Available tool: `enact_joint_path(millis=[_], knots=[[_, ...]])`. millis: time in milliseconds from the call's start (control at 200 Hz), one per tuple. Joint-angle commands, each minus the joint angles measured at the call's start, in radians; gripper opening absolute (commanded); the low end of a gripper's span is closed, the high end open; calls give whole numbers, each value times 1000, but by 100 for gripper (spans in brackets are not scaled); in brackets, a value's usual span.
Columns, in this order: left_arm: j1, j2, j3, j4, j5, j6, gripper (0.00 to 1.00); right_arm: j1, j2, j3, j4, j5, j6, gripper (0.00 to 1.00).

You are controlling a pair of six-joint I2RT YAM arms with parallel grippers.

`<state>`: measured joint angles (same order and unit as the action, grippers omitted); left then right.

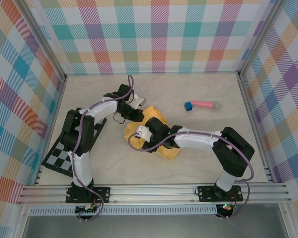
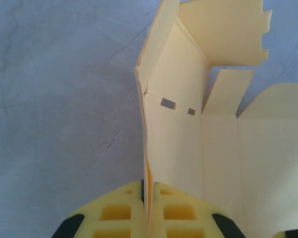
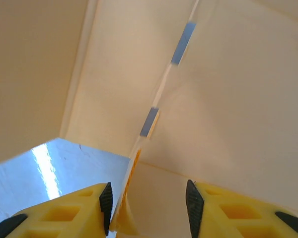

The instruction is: Fold the paper box

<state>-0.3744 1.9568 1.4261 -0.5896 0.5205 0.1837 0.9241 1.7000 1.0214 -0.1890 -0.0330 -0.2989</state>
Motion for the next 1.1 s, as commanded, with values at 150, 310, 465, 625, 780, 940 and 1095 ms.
enact_joint_path(millis=[150,310,465,625,780,940,1095], knots=[[3,-42,-8,-17,-24,19,2,-38,79,99,-121,-137,87,40],[3,-40,-13,-7,-24,14,2,-41,84,103,-150,-163,95,40],[3,-38,-11,0,-24,16,3,-47,89,114,-181,-187,105,37],[3,-35,-6,-2,-24,23,5,-73,99,124,-190,-240,117,21],[21,-36,-3,40,44,-43,17,-88,108,96,-144,-252,135,10],[64,-72,-1,61,112,-97,37,-117,95,39,-30,-275,186,5],[129,-152,-6,66,177,-146,45,-135,108,11,63,-291,238,4]])
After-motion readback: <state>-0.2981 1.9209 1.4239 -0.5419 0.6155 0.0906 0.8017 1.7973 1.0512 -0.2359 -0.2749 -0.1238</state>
